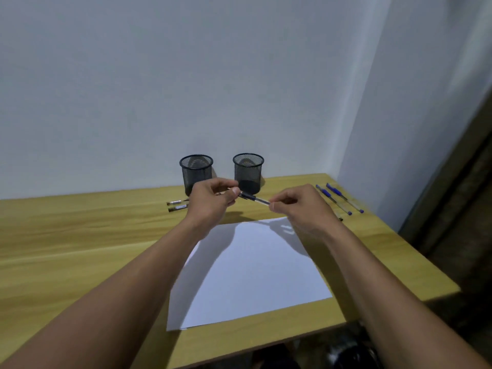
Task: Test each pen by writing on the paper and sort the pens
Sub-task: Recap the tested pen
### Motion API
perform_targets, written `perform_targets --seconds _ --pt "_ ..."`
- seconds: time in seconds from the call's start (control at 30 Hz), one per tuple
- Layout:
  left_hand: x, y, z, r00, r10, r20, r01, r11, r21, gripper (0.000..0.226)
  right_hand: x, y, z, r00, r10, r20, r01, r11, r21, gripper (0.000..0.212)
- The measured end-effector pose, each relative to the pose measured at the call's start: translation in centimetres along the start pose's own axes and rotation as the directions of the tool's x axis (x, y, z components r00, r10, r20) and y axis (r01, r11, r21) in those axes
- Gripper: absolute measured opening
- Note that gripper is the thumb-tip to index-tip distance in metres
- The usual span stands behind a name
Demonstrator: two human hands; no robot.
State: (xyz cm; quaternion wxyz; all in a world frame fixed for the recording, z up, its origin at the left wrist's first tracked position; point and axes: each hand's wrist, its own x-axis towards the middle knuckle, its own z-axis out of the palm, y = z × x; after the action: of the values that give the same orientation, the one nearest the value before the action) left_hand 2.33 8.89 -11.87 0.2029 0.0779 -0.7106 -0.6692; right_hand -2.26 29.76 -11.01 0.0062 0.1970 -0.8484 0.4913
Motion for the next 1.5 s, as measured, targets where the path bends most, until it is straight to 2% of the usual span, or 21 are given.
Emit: perform_targets --seconds 0.1,0.2,0.3,0.4,0.6,0.73,0.9,1.0,1.13,1.3,1.5 --pt "1.6 -0.2 3.4 0.997 -0.003 0.078 0.001 0.999 0.033 0.025 -0.2 2.0 -1.9 0.998 0.008 -0.070 -0.017 0.991 -0.131 0.008" --pt "3.1 -1.4 6.7 0.991 -0.007 0.137 -0.024 0.974 0.226 0.040 -0.4 4.0 -3.4 0.983 0.062 -0.170 -0.093 0.979 -0.180 0.008" --pt "4.1 -2.4 9.5 0.973 0.000 0.231 -0.116 0.864 0.489 0.048 -0.3 5.8 -4.2 0.953 0.108 -0.284 -0.192 0.938 -0.287 0.011" --pt "4.9 -3.2 12.2 0.941 -0.038 0.337 -0.201 0.738 0.644 0.052 0.3 7.6 -4.7 0.930 0.102 -0.354 -0.257 0.868 -0.425 0.016" --pt "7.2 -4.1 15.3 0.902 -0.083 0.425 -0.332 0.498 0.801 0.064 2.7 9.8 -4.2 0.916 0.080 -0.393 -0.313 0.755 -0.576 0.018" --pt "7.7 -4.4 16.1 0.882 -0.127 0.454 -0.375 0.395 0.839 0.057 3.6 10.4 -3.8 0.919 0.077 -0.386 -0.317 0.725 -0.612 0.020" --pt "7.7 -4.6 15.8 0.876 -0.111 0.469 -0.397 0.385 0.833 0.061 3.3 10.3 -3.9 0.924 0.069 -0.377 -0.304 0.731 -0.611 0.022" --pt "7.3 -4.3 15.3 0.873 -0.101 0.476 -0.390 0.441 0.808 0.057 2.8 9.6 -4.0 0.925 0.047 -0.377 -0.281 0.752 -0.596 0.021" --pt "6.0 -3.1 13.1 0.893 0.012 0.450 -0.393 0.507 0.767 0.047 2.2 7.3 -4.0 0.939 -0.009 -0.343 -0.216 0.761 -0.612 0.025" --pt "4.2 -2.1 7.2 0.937 0.139 0.321 -0.346 0.504 0.791 0.039 3.0 3.7 -1.6 0.978 -0.053 -0.203 -0.081 0.797 -0.598 0.032" --pt "3.3 -2.3 -2.7 0.972 0.196 0.130 -0.210 0.471 0.857 0.022 5.4 -0.3 5.3 0.994 -0.093 0.064 0.113 0.836 -0.537 0.034"
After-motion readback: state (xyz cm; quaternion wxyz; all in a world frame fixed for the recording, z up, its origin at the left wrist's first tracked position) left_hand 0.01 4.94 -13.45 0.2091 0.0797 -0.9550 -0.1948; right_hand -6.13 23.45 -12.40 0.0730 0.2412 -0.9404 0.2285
